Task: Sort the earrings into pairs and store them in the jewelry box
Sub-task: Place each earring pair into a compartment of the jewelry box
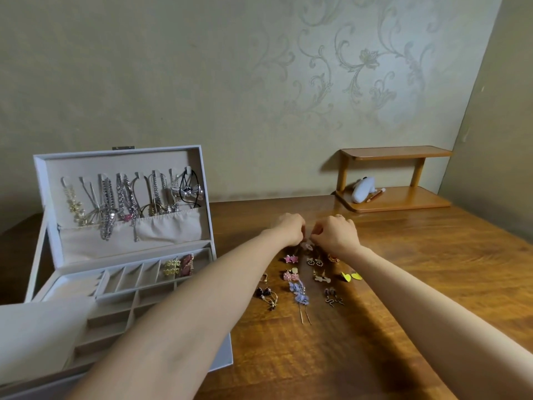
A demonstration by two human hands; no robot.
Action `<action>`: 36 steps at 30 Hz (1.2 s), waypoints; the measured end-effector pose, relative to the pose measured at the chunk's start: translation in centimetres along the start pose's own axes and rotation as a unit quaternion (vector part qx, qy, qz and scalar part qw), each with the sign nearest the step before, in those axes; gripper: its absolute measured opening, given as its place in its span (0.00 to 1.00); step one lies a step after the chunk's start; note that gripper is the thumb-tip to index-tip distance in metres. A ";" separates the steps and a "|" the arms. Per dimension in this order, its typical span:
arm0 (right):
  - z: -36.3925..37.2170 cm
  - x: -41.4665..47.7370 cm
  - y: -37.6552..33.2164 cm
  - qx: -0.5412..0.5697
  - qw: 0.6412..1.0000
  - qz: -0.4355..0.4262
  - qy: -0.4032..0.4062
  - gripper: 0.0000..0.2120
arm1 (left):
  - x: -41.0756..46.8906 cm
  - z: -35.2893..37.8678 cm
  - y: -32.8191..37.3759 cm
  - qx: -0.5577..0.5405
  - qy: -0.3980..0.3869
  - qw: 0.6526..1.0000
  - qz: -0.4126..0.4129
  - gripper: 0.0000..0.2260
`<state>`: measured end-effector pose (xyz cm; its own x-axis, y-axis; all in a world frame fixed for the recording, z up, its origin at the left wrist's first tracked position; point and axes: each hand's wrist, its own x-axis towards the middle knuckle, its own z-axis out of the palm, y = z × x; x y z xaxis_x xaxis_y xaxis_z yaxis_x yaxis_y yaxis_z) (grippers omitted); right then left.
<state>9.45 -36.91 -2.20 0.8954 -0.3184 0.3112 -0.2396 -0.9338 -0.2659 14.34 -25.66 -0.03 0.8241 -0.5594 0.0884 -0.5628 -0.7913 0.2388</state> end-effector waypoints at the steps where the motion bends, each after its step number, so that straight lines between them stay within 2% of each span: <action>1: -0.1 0.0 0.0 0.015 1.000 0.002 0.003 0.07 | -0.2 -0.3 -0.1 -0.013 0.003 1.000 0.001 0.10; 8: -2.8 -1.1 -1.2 0.232 0.973 -0.011 0.012 0.04 | -3.1 -4.1 -1.5 -0.180 0.008 0.983 0.037 0.03; 11: -3.9 -2.3 -2.8 0.257 0.966 -0.039 -0.002 0.07 | -5.2 -5.9 -2.8 -0.218 0.004 0.974 0.069 0.01; 16: -5.2 -4.4 -6.4 0.297 0.950 -0.086 -0.039 0.04 | -9.2 -8.8 -6.2 -0.279 0.000 0.956 0.091 0.07; 18: -5.6 -5.3 -8.0 0.330 0.937 -0.106 -0.053 0.03 | -10.8 -9.9 -8.0 -0.266 -0.006 0.959 0.093 0.06; 22: -5.9 -6.5 -10.8 0.347 0.924 -0.142 -0.075 0.08 | -14.0 -11.7 -12.1 -0.214 -0.025 0.973 0.081 0.02; 30: -4.9 -7.7 -15.8 0.372 0.904 -0.177 -0.112 0.08 | -17.5 -13.2 -17.4 -0.125 -0.052 0.990 0.032 0.06; 36: -4.0 -8.0 -17.9 0.374 0.902 -0.188 -0.104 0.06 | -17.8 -12.6 -18.6 -0.148 -0.036 0.988 0.027 0.06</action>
<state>5.06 -18.27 3.72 0.9300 0.1082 0.3514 0.3472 -0.5725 -0.7427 10.89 2.14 6.17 0.7812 -0.6229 0.0412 -0.5527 -0.6594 0.5095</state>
